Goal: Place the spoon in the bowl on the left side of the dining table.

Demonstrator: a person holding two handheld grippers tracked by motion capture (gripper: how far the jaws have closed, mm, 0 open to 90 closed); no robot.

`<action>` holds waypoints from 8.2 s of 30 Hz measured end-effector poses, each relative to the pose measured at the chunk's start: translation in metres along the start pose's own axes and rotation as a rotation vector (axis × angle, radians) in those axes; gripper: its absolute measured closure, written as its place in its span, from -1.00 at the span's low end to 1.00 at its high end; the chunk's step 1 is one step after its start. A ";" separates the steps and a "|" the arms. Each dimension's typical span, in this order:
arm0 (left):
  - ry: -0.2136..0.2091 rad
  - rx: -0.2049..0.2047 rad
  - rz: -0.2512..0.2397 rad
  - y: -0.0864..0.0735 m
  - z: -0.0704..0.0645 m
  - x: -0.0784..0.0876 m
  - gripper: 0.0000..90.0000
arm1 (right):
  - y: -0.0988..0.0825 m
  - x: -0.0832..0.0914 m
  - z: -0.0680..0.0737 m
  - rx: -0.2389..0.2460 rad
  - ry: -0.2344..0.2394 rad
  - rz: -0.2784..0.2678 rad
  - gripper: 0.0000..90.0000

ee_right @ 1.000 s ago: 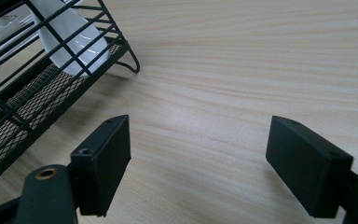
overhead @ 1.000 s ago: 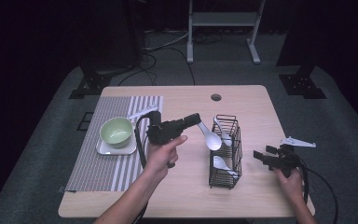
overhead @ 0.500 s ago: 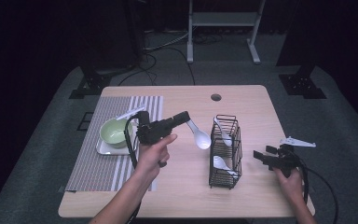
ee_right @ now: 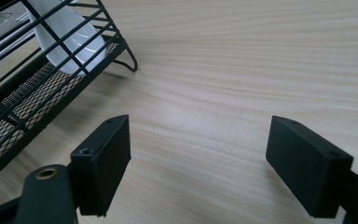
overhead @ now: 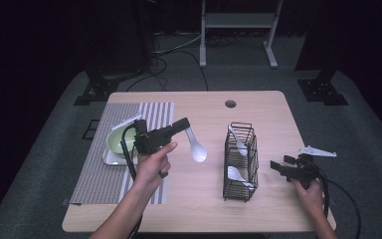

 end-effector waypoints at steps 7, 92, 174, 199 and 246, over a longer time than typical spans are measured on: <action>0.025 -0.007 -0.003 0.002 0.006 0.006 0.89 | 0.000 0.000 0.000 0.002 -0.004 0.001 -0.54; 0.327 0.024 -0.137 0.053 0.079 0.091 0.89 | 0.000 -0.001 0.000 -0.002 -0.016 0.015 -0.54; 0.610 0.120 -0.287 0.077 0.167 0.163 0.89 | 0.000 -0.003 0.000 -0.002 -0.022 0.029 -0.53; 0.673 0.166 -0.288 0.059 0.196 0.170 0.89 | 0.000 -0.003 0.000 0.003 -0.027 0.031 -0.53; 0.740 0.182 -0.209 0.020 0.227 0.180 0.69 | 0.000 -0.003 -0.001 -0.010 -0.015 0.028 -0.52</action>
Point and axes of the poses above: each handheld gripper's, and its own axes: x roughly backward along the jaws, y roughly out of its top, z roughly to its left, the point moved 4 cm from there along -x, roughly forward along the jaws, and after that the axes turned 3 degrees about y, right-handed, at the moved point
